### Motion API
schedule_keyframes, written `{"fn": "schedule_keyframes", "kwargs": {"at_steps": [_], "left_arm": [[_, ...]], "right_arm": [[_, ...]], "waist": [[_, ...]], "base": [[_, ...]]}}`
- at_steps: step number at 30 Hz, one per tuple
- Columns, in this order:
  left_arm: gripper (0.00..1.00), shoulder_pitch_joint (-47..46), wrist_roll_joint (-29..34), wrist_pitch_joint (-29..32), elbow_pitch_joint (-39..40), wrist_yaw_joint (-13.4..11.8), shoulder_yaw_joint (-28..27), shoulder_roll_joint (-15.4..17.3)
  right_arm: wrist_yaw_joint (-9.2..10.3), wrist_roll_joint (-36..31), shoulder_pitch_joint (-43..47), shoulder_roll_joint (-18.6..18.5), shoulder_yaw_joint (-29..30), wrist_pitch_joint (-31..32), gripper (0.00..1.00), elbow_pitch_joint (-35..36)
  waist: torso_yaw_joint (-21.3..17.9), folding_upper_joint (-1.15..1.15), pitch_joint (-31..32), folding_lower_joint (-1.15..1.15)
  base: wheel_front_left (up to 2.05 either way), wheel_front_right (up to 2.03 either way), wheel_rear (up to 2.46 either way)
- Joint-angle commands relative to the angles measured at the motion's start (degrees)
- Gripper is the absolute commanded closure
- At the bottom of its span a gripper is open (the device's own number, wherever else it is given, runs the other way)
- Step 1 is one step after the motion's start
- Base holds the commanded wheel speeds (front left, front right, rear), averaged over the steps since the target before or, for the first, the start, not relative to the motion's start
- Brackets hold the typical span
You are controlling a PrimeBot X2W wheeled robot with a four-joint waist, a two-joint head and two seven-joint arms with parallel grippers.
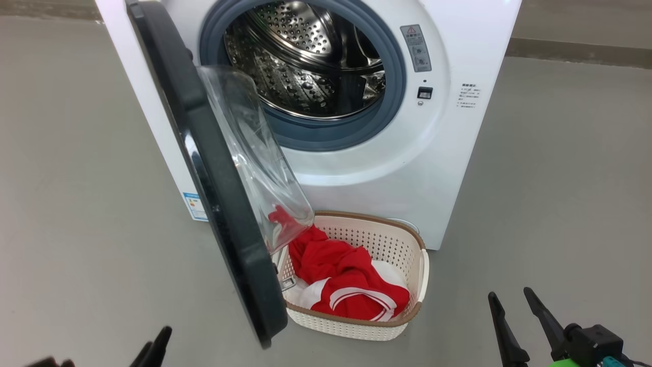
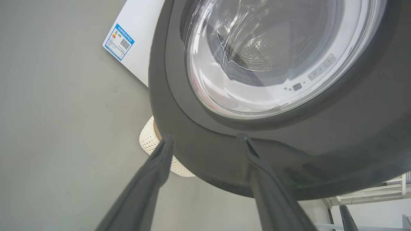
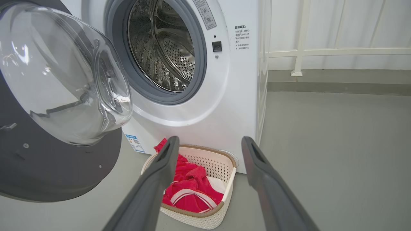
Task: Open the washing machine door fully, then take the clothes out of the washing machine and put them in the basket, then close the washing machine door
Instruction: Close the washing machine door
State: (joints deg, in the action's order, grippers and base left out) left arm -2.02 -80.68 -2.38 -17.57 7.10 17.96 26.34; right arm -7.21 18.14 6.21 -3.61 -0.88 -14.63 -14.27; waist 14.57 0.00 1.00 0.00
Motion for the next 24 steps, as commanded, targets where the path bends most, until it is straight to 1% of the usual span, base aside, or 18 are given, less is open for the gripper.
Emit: {"fn": "schedule_keyframes", "kwargs": {"at_steps": [1,5,8,10,12,15,17,22,24], "left_arm": [[0.00,-0.8,-0.5,-2.4,0.3,0.4,-1.4,1.3],[0.00,0.3,1.8,-8.4,-1.4,0.4,1.6,1.4],[0.00,0.6,3.6,-11.4,-2.9,0.4,3.1,0.8],[0.00,0.5,4.4,-12.0,-3.6,0.4,3.0,0.6],[0.00,0.3,6.6,-12.5,-5.1,0.4,1.7,-0.2],[0.00,0.9,13.2,-12.6,-5.3,0.4,-3.6,-2.8],[0.00,1.8,18.8,-12.6,-4.8,0.4,-7.0,-4.6],[0.00,3.9,34.3,-12.6,-2.0,0.4,-14.6,-9.2],[0.00,4.8,40.7,-12.6,-0.2,0.4,-16.9,-10.9]], "right_arm": [[-0.28,0.3,-3.0,-1.0,-1.6,-0.4,0.00,1.1],[-0.28,0.3,-3.6,-1.1,-1.6,-0.4,0.00,1.0],[-0.28,0.3,-3.9,-1.2,-1.5,-0.4,0.00,0.9],[-0.28,0.3,-4.0,-1.2,-1.4,-0.4,0.00,0.9],[-0.28,0.3,-4.2,-1.2,-1.4,-0.4,0.00,0.8],[-0.28,0.3,-4.4,-1.2,-1.2,-0.4,0.00,0.8],[-0.28,0.2,-4.4,-1.2,-1.1,-0.4,0.00,0.8],[-0.28,0.2,-4.5,-1.2,-0.9,-0.4,0.00,0.8],[-0.28,0.2,-4.5,-1.2,-0.9,-0.4,0.00,0.7]], "waist": [[-0.2,0.00,-0.1,0.00],[-0.4,0.00,-0.4,0.00],[-0.4,0.00,-0.6,0.00],[-0.4,0.00,-0.6,0.00],[-0.5,0.00,-0.8,0.00],[-0.4,0.00,-1.0,0.00],[-0.5,0.00,-1.1,0.00],[-0.7,0.00,-1.1,0.00],[-0.8,0.00,-1.1,0.00]], "base": [[0.00,0.00,0.00],[0.00,0.00,0.00],[0.00,0.00,0.00],[0.00,0.00,0.00],[0.00,0.00,0.00],[0.00,0.00,0.00],[0.00,0.00,0.00],[0.00,0.00,0.00],[0.00,0.00,0.00]]}}
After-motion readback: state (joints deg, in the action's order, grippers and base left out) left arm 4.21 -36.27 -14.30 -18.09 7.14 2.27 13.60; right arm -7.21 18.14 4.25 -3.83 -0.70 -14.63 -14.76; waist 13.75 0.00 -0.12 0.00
